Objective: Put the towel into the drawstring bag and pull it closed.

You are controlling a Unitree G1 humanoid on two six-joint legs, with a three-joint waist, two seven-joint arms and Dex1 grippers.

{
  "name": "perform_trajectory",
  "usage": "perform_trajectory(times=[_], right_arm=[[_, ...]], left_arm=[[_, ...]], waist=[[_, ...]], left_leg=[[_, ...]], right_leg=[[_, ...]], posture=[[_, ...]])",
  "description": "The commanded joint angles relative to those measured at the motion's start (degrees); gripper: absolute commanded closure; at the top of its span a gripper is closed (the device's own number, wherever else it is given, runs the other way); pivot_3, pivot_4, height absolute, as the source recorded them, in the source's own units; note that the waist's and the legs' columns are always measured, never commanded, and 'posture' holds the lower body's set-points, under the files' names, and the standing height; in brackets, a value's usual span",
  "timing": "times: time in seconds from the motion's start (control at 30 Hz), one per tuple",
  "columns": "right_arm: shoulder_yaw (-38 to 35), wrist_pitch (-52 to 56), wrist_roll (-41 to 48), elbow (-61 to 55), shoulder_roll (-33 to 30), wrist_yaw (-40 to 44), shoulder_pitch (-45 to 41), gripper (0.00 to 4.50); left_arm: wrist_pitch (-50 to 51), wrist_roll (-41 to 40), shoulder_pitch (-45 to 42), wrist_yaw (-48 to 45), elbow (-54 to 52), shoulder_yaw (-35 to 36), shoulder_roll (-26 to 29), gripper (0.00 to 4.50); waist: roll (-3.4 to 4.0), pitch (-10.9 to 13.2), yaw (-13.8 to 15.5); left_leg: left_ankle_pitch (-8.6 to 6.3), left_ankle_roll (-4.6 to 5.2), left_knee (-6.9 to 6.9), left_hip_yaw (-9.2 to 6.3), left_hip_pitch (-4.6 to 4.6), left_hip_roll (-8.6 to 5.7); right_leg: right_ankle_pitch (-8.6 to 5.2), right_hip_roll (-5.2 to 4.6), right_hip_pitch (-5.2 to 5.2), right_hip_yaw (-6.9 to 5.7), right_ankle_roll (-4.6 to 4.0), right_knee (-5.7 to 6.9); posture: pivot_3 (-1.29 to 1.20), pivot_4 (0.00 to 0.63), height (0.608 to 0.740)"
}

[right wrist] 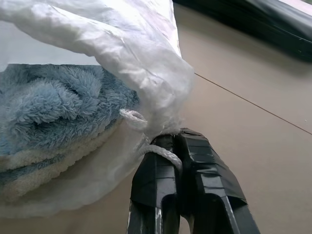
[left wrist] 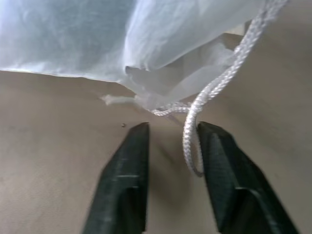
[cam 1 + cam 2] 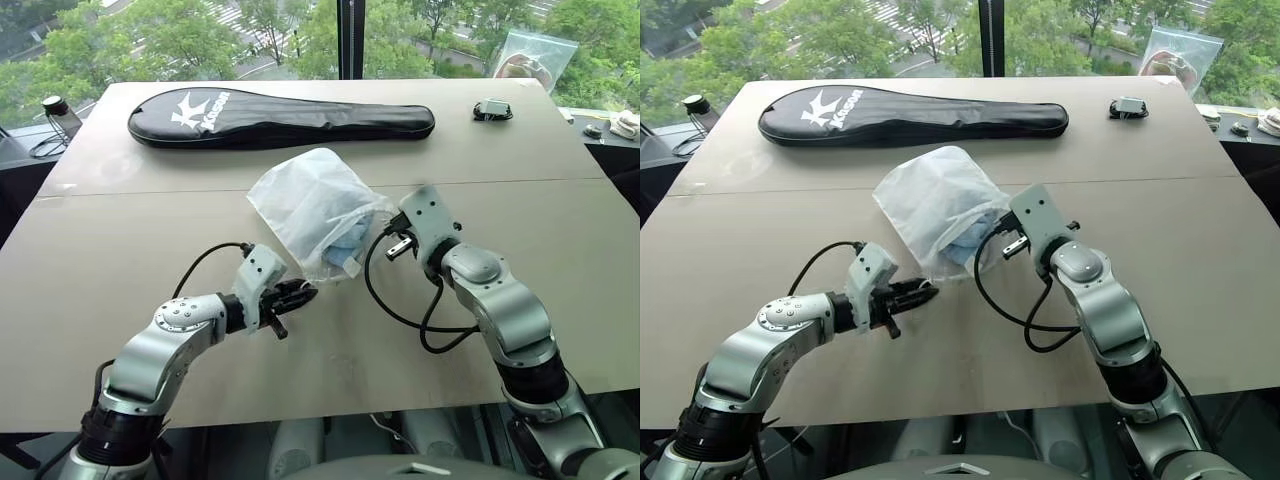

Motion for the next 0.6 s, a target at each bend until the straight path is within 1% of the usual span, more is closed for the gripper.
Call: perform_trajectory(times=[0.03,0.2,0.3,0.37,0.43,0.57,0.6], right_arm=[[-1.72,-0.88,-0.16,-2.25,0.08,-0.93,-0.63,4.50],[-6.07,-6.60,-1.03,-1.39,1.47,-4.40,-2.75,4.50],[-12.05,-11.90,-0.58,-2.19,2.28,-6.92,-5.63,4.50],[-14.71,-14.32,-0.71,-2.50,1.85,-7.93,-7.42,4.50],[-16.18,-16.88,-1.52,-2.10,0.01,-8.07,-9.79,4.50],[-18.12,-20.20,-1.32,-1.20,-3.60,-6.97,-15.36,4.50],[-18.46,-20.47,-1.03,-1.18,-4.09,-6.80,-16.25,4.50]], left_arm=[[-2.98,1.60,-0.62,0.07,1.82,0.78,0.39,4.49],[-8.64,3.20,-2.75,2.82,3.89,5.86,0.03,4.49],[-16.71,8.10,-7.08,8.31,6.53,10.42,0.44,4.49],[-20.85,10.88,-12.27,13.09,9.98,13.26,0.37,4.49],[-23.99,13.50,-19.97,17.82,15.21,15.02,0.78,4.49],[-27.81,16.92,-33.68,22.25,23.71,15.65,2.24,4.49],[-28.29,17.36,-35.69,22.76,25.19,15.70,2.47,4.49]], waist=[[0.00,0.00,0.00],[0.00,0.00,0.00],[0.01,0.02,0.11],[0.00,0.01,0.46],[-0.03,-0.01,0.58],[-0.01,0.04,0.61],[-0.02,0.03,0.57]], left_leg=[[0.00,0.00,0.00,0.00,0.00,0.00],[0.00,0.00,0.00,-0.03,0.00,0.01],[0.00,0.00,0.00,-0.03,-0.02,0.00],[0.00,0.00,0.00,-0.04,-0.03,0.00],[0.00,0.00,0.00,-0.10,-0.05,-0.02],[0.00,0.00,0.00,-0.08,-0.14,-0.07],[0.00,0.00,0.00,-0.04,-0.13,-0.08]], right_leg=[[0.00,0.00,0.00,-0.01,0.00,0.00],[0.00,0.02,-0.01,-0.02,0.00,0.02],[0.00,0.01,-0.02,-0.03,0.00,0.01],[0.01,0.01,-0.01,-0.06,0.00,0.00],[0.01,0.00,0.00,-0.13,0.00,0.00],[0.03,-0.04,-0.04,-0.12,0.02,-0.06],[0.02,-0.06,-0.03,-0.10,0.02,-0.07]], posture=[[0.00,0.150,0.740],[0.00,0.150,0.740],[0.00,0.150,0.740],[0.00,0.150,0.740],[0.00,0.150,0.740],[0.00,0.150,0.740],[0.00,0.150,0.740]])
